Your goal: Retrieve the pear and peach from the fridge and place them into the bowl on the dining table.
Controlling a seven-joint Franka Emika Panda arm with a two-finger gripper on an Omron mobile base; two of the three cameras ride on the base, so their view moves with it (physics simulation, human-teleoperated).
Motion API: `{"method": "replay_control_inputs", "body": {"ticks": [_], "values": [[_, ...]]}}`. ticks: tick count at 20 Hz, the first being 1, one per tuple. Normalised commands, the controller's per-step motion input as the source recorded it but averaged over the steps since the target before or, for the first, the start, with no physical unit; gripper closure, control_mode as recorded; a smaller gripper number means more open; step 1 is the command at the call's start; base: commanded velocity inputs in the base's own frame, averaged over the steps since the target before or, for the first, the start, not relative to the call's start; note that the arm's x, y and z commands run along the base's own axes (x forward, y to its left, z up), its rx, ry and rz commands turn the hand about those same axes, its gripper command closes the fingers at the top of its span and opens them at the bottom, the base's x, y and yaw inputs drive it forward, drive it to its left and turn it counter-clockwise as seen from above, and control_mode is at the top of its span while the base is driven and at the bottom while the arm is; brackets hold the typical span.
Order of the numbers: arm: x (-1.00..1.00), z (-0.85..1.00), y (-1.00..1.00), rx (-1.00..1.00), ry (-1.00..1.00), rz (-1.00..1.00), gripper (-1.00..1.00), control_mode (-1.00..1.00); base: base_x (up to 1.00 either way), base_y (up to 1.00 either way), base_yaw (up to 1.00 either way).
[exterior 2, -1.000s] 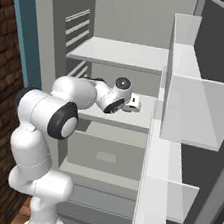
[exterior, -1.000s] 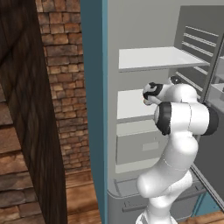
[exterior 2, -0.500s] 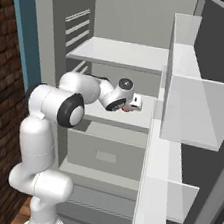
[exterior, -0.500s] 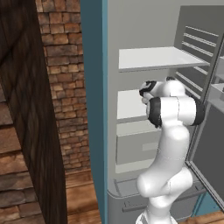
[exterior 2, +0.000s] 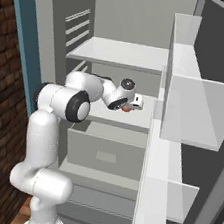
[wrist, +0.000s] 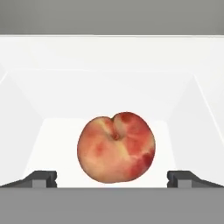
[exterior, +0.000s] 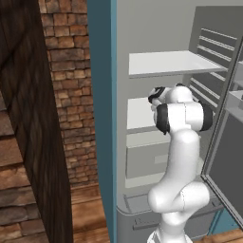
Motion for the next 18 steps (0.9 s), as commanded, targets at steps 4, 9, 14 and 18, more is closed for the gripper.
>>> {"method": "replay_control_inputs", "body": {"ticks": [4, 9, 14, 18], "values": [[0.38, -0.17, -0.04, 0.0, 0.0, 0.0, -1.0, -1.0, 0.0, 0.0, 0.0], [0.26, -0.15, -0.07, 0.0, 0.0, 0.0, -1.0, -1.0, 0.0, 0.0, 0.0], [0.03, -0.22, -0.01, 0.0, 0.0, 0.0, -1.0, -1.0, 0.0, 0.0, 0.0], [0.04, -0.27, 0.0, 0.0, 0.02, 0.0, -1.0, -1.0, 0.0, 0.0, 0.0]]}}
